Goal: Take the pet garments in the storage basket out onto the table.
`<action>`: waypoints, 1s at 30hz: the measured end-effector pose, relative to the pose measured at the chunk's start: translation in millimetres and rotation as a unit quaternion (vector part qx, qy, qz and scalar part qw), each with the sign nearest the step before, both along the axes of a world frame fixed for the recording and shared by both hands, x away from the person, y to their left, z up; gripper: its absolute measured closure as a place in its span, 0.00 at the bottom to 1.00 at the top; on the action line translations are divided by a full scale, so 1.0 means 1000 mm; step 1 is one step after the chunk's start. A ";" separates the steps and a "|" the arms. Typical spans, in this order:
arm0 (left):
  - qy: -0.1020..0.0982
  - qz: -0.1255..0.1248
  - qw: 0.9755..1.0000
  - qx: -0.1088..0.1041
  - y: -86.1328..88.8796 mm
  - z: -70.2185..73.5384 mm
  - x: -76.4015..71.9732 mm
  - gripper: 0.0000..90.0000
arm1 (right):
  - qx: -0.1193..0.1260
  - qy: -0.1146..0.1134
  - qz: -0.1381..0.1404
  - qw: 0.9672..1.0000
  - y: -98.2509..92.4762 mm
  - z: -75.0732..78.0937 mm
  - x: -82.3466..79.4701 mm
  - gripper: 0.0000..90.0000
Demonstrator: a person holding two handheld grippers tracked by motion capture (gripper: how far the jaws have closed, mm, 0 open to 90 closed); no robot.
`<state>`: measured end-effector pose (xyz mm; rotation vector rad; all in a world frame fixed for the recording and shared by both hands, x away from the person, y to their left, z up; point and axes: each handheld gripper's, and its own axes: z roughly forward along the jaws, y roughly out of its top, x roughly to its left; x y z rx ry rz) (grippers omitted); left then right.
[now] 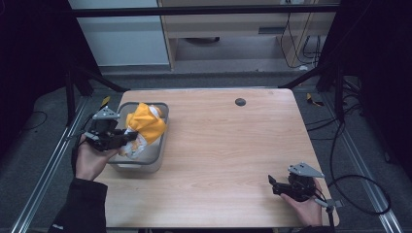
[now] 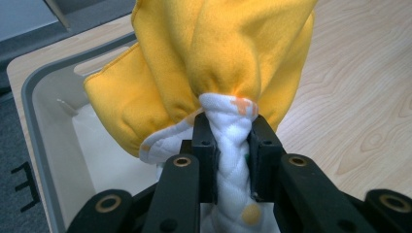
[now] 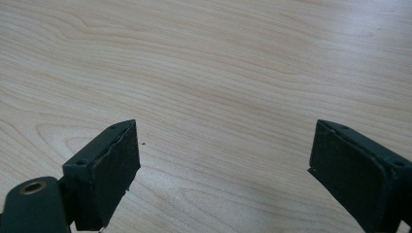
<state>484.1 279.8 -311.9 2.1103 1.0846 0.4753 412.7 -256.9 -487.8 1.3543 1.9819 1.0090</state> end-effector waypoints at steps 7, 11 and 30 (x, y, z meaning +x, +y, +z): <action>-0.007 -0.023 1.000 0.005 -0.014 0.007 -0.006 0.85 | 0.000 -0.002 0.000 1.000 0.000 0.000 0.000 0.12; -0.011 -0.038 0.999 0.011 -0.022 0.010 -0.008 0.85 | 0.001 -0.001 0.000 1.000 0.000 0.000 0.000 0.12; -0.013 -0.100 0.995 0.020 -0.065 0.010 -0.014 0.85 | 0.008 -0.010 -0.004 1.000 -0.002 0.002 -0.001 0.12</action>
